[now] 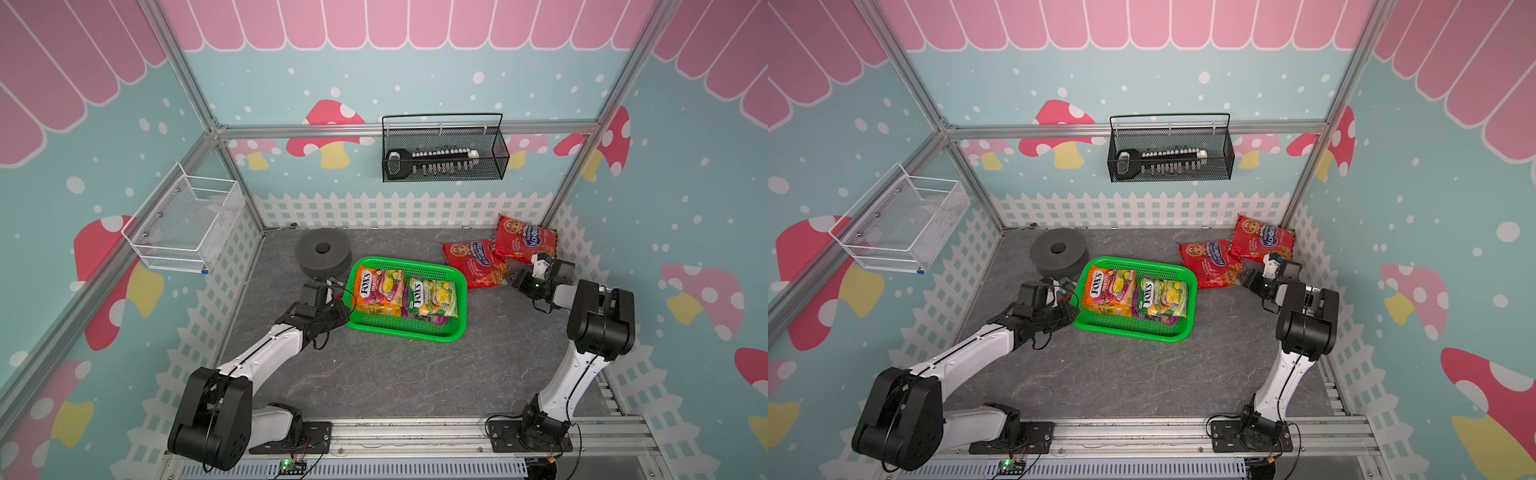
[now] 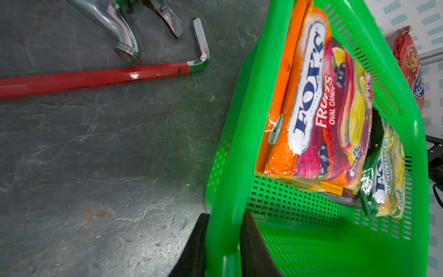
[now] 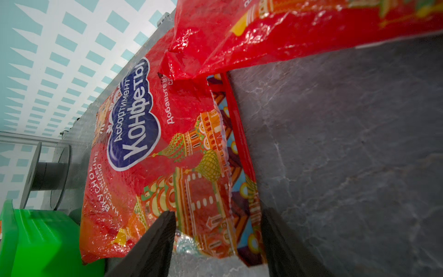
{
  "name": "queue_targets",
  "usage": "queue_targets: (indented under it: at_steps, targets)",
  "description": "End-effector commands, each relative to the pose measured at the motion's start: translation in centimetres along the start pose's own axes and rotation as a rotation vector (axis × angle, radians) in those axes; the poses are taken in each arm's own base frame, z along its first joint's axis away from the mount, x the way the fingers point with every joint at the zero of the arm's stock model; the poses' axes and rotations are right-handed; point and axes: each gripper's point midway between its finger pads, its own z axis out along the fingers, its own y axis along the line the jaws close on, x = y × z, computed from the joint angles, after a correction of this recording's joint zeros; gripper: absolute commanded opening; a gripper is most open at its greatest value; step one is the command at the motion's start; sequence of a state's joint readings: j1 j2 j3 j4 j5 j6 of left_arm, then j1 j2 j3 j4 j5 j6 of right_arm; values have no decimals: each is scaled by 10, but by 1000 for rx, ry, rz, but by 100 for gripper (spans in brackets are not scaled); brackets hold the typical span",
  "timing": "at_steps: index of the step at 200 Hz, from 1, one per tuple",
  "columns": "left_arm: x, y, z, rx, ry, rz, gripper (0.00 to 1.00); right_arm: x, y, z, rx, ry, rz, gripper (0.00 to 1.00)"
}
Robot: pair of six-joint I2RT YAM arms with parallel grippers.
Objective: Put the candies in the basket
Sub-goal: Adjust the basket at the center of the board, then pick up the candy at the center of the board.
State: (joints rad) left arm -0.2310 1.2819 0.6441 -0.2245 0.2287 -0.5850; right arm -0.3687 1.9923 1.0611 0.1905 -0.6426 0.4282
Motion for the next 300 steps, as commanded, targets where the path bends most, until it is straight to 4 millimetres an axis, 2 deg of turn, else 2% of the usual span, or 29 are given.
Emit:
queue_targets:
  at_steps: [1, 26, 78, 104, 155, 189, 201, 212, 221, 242, 267, 300]
  targets:
    - [44, 26, 1, -80, 151, 90, 15, 3, 1, -13, -2, 11, 4, 63]
    - [50, 23, -3, -69, 167, 77, 15, 2, 1, -15, -7, 26, -16, 63]
    - [76, 2, -6, -15, 252, 98, 13, 8, 2, 0, -82, 70, -2, 63]
    - [88, -2, -11, -1, 282, 66, 13, 2, 1, 5, -97, 48, 3, 62]
    - [97, -5, -26, -17, 261, 7, 14, -5, -3, 18, -117, 42, 36, 59]
    - [108, -5, -30, -1, 278, -33, 21, 1, 5, 23, -148, 74, 35, 50]
    - [107, -6, -33, 6, 271, -33, 26, 3, 8, 23, -148, 85, 17, 40]
    - [103, -7, -36, 2, 255, -31, 36, 5, 12, 24, -155, 94, 8, 31]
    - [96, -8, -39, -5, 227, -22, 48, 7, 15, 25, -167, 102, 4, 26]
    - [65, -8, -49, -51, 112, 16, 69, 13, 28, 26, -195, 123, -12, 17]
    - [25, -15, -63, -72, 2, 74, 82, 19, 46, 27, -210, 149, -47, 12]
    - [-17, -20, -73, -97, -84, 114, 84, 36, 90, 24, -255, 201, -101, 10]
